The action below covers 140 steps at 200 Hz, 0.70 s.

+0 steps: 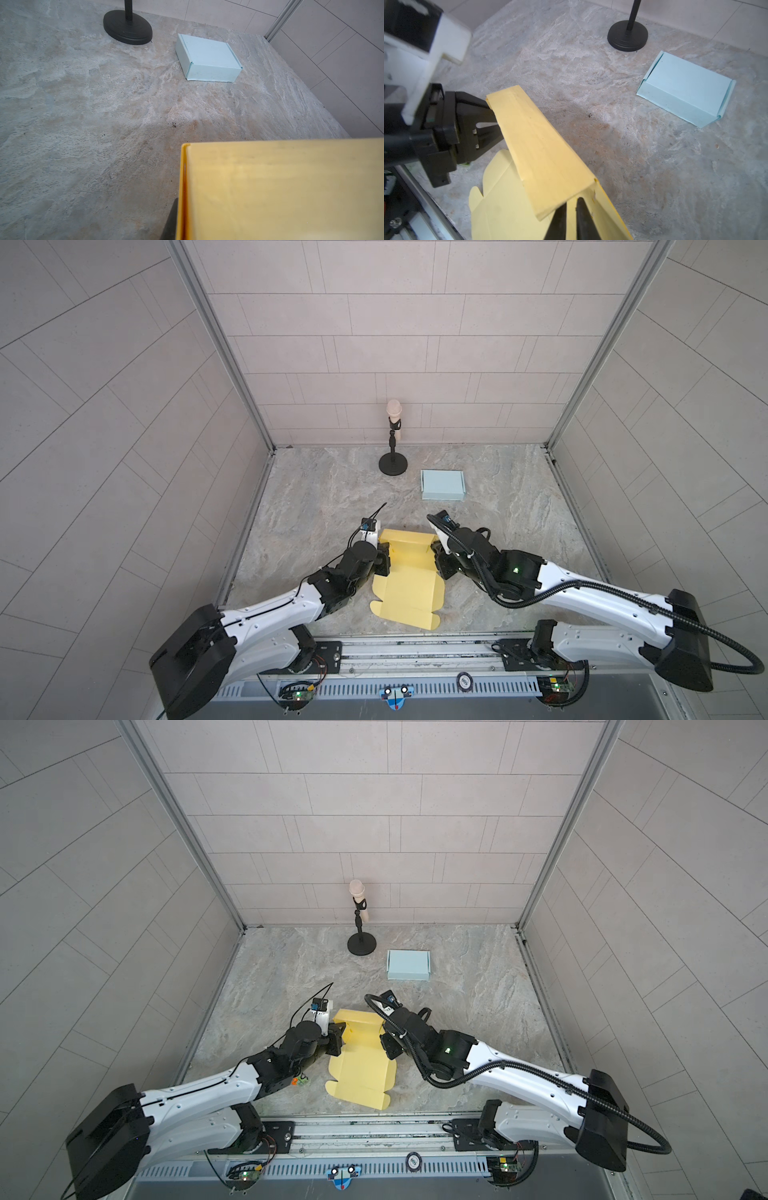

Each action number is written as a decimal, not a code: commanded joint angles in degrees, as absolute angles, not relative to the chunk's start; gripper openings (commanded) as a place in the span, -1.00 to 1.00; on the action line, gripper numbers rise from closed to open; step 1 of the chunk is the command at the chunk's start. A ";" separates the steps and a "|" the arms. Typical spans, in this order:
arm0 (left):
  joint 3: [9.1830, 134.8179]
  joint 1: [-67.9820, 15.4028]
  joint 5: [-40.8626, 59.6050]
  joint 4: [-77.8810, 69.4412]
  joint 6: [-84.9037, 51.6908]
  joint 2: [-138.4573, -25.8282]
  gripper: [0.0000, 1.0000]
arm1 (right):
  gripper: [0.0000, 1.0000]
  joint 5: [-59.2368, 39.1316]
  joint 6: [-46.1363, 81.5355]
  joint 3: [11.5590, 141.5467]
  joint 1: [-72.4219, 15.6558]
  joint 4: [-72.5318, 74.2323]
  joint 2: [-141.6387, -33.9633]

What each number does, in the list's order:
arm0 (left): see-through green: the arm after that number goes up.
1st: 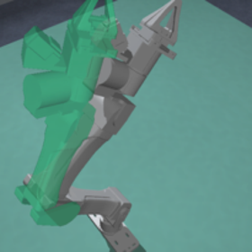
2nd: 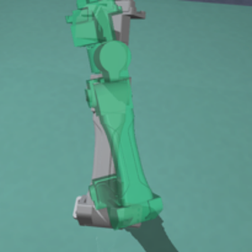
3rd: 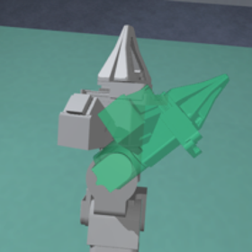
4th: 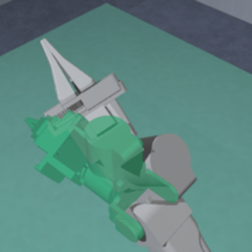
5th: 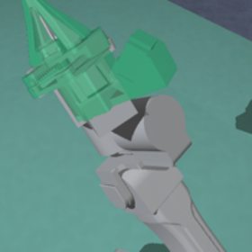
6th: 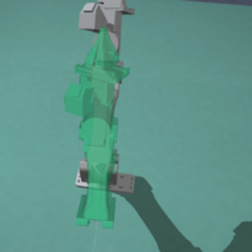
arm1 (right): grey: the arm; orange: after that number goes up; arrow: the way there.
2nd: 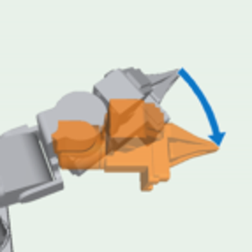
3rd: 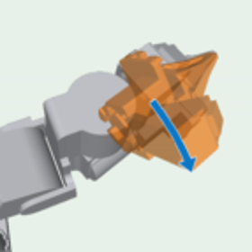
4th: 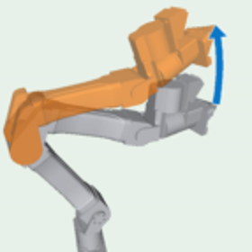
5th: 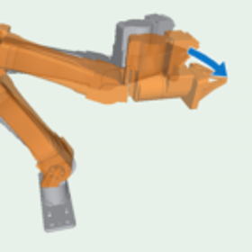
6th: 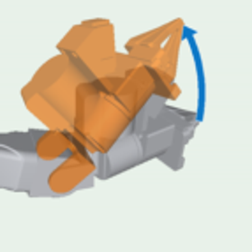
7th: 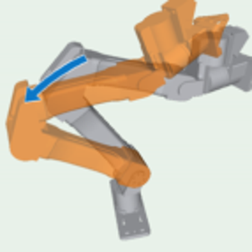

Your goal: Fold the paper box

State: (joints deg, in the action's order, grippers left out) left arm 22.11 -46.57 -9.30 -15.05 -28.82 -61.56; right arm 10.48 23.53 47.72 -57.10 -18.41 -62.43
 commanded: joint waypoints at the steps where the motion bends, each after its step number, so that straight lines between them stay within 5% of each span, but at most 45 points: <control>1: 22.99 -44.42 -6.79 -14.09 -29.70 -60.73 -0.88 | -0.47 10.77 22.21 45.49 -57.30 -15.72 -56.94; 84: 20.63 -34.17 3.63 -16.97 -34.00 -57.09 -0.90 | 0.41 12.29 22.63 31.98 -55.69 -9.62 -37.98; 140: 20.92 -32.99 5.49 -16.03 -34.86 -54.09 -0.89 | 0.48 9.24 24.53 28.79 -54.06 -3.91 -38.65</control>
